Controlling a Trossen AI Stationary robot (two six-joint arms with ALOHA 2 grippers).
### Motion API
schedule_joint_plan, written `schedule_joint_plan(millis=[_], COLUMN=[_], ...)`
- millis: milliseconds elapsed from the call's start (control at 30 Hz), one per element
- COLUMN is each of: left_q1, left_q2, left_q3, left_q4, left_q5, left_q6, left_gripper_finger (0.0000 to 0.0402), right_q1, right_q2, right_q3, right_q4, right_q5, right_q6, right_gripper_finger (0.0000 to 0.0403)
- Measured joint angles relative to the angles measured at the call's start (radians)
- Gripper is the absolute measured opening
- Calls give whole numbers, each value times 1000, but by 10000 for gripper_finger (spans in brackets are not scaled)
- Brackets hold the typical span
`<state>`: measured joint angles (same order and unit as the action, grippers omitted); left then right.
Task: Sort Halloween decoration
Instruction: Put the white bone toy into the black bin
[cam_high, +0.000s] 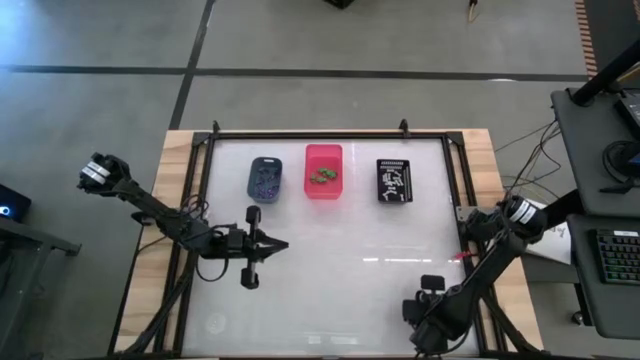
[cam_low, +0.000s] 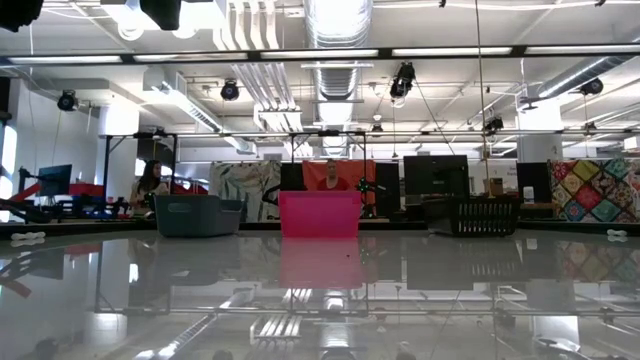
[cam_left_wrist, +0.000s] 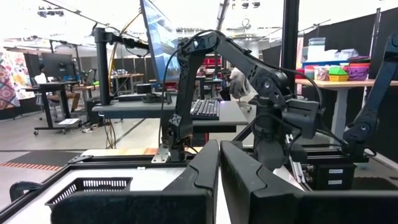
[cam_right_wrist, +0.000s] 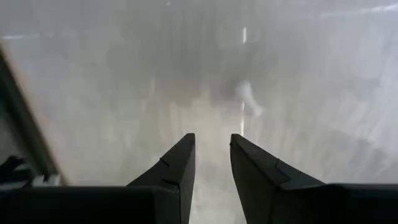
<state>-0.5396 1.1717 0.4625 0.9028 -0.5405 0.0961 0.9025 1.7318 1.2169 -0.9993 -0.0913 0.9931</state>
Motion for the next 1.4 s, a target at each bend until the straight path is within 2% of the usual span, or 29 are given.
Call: schedule_joint_plan(millis=[267,567,767,1000,1100,1267,1400], left_q1=[0,0,0,0,0,0,0], left_q2=[0,0,0,0,0,0,0], left_q3=[0,0,0,0,0,0,0], left_q4=[2,-2,-2,-2,-2,-2,-2], left_q5=[0,0,0,0,0,0,0], left_q6=[3,3,3,3,3,3,3], left_gripper_finger=[0,0,0,0,0,0,0], right_q1=[-2,-4,-7,-12,-13,-15,-18], right_q2=[-5,6,6,4,4,1,-4], right_q3=[-9,-51,-86,-136,-139,-139,-141], right_q4=[-15,-2,94,121,127,135,142], right_q5=[130,137,137,139,137,132,133], right_q6=[-64,-79,-100,-93,-114,-110,-91], right_gripper_finger=[93,93,93,92,77,20,13])
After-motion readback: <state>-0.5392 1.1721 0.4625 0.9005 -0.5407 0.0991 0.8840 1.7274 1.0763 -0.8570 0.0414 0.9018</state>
